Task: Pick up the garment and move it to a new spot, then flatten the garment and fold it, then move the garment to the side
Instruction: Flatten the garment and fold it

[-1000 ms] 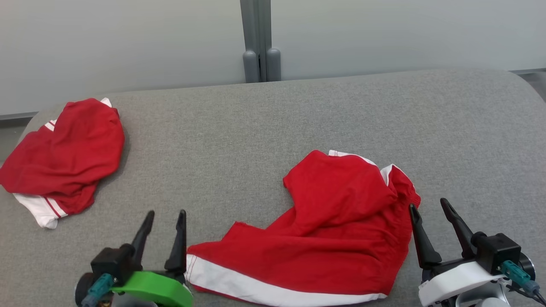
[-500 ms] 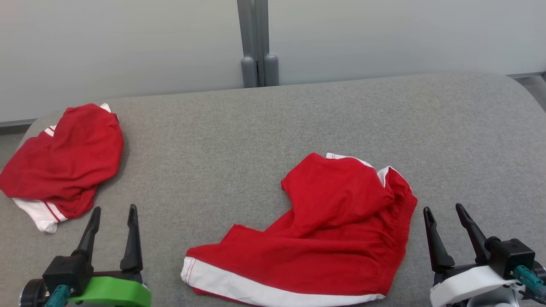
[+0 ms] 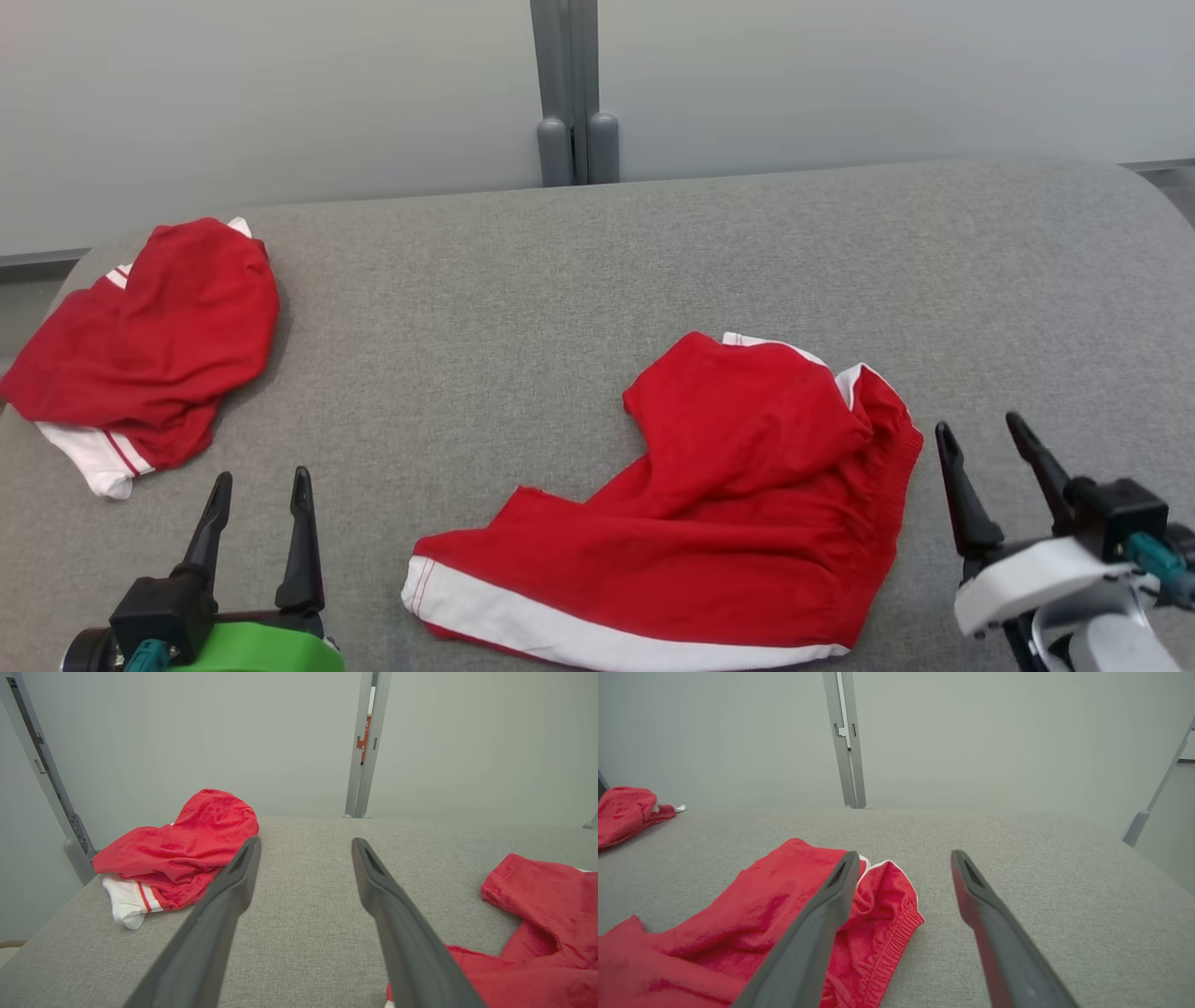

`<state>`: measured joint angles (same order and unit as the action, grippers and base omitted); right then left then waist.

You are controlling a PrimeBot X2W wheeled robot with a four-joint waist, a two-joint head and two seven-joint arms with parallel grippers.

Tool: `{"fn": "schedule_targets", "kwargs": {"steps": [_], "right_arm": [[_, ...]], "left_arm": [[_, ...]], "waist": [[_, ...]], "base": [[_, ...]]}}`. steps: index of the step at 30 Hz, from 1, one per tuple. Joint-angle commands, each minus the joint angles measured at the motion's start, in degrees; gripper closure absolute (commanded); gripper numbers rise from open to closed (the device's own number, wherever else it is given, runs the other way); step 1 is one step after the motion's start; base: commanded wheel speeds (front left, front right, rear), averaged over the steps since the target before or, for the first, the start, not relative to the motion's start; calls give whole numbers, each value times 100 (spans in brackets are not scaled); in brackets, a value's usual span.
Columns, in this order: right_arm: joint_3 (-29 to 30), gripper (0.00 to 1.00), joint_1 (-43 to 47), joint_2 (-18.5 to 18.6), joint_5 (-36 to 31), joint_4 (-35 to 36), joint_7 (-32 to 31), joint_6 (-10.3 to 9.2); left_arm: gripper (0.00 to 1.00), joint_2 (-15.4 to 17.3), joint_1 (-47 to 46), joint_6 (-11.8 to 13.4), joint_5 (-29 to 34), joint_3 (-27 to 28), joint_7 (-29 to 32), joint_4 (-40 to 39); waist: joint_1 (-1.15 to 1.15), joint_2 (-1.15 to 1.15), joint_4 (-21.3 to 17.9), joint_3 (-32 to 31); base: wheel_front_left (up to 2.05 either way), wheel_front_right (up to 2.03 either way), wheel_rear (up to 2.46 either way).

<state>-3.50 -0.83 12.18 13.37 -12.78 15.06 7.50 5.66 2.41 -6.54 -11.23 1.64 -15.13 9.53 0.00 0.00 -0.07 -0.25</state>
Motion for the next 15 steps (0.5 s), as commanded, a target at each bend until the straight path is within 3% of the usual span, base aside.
{"fn": "schedule_targets", "kwargs": {"steps": [1, 15], "right_arm": [[-26, 0, -191, 77, -45, -86, 17, 0], [-372, 0, -1613, 446, 139, -2425, 17, 0]], "left_arm": [[0, -31, -51, -23, 30, -4, -2, 14], [0, -173, -513, -98, 120, -283, -2, 120]], "waist": [[0, 0, 45, 47], [0, 0, 635, 606]], "base": [[0, 0, 0], [0, 0, 0]]}}
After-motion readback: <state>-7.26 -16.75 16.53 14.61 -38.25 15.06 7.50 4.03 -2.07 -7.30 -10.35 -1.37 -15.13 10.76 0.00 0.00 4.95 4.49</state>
